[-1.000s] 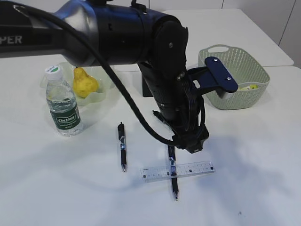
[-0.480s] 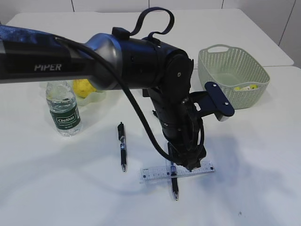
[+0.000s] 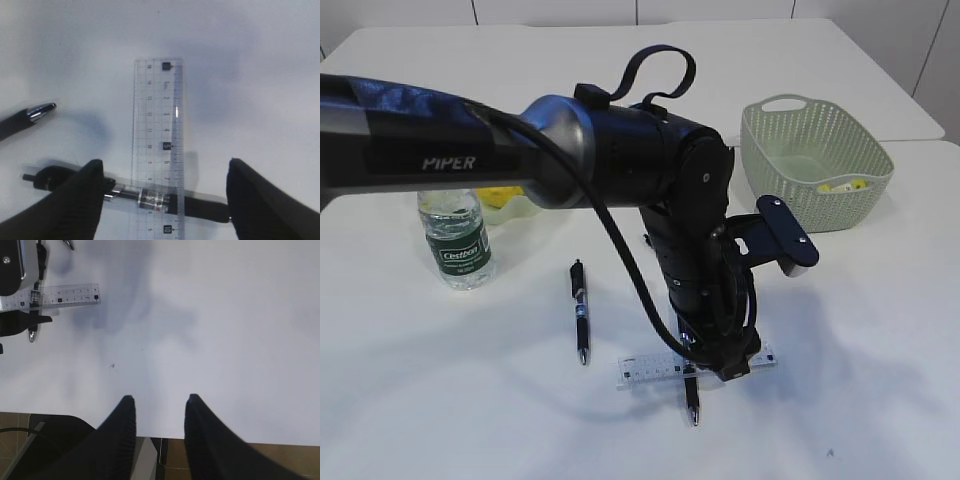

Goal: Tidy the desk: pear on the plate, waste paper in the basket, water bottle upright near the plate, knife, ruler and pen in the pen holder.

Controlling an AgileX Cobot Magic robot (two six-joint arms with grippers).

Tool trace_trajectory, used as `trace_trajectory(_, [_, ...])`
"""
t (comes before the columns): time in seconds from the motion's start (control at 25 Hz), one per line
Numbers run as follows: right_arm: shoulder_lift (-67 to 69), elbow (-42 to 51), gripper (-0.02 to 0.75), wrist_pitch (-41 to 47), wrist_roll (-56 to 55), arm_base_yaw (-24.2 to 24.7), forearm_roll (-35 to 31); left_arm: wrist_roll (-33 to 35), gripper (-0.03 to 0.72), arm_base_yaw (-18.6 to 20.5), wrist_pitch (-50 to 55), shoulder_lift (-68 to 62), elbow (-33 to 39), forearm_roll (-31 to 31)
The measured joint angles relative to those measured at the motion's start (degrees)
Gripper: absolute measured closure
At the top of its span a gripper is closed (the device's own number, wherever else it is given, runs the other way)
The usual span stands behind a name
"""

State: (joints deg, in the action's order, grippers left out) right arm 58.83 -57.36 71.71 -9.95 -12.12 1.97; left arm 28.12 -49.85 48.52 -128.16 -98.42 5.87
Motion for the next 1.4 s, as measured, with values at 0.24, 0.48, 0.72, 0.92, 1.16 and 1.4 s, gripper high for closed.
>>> trace_trajectory(0.24, [0.00,0.00,0.458,0.00,0.00,0.00,0.00,0.75,0.148,-0.09,-0.21,-0.22,0.00,0.23])
trace_trajectory(0.48, [0.00,0.00,0.458,0.00,0.00,0.43,0.00,1.57,0.148,-0.09,-1.59,-0.91,-0.11,0.23])
trace_trajectory(0.72, [0.00,0.00,0.458,0.00,0.00,0.43,-0.09,1.68,0.148,-0.09,-2.70,-2.20,-0.11,0.23])
trace_trajectory(0.92, [0.00,0.00,0.458,0.00,0.00,0.43,-0.09,1.78,0.148,-0.09,-3.02,-2.88,-0.11,0.23])
trace_trajectory(1.16, [0.00,0.00,0.458,0.00,0.00,0.43,-0.13,2.26,0.148,-0.09,-3.11,-4.34,-0.11,0.23])
trace_trajectory(1.4, [0.00,0.00,0.458,0.00,0.00,0.43,-0.13,2.70,0.148,-0.09,-3.11,-4.48,-0.11,-0.54])
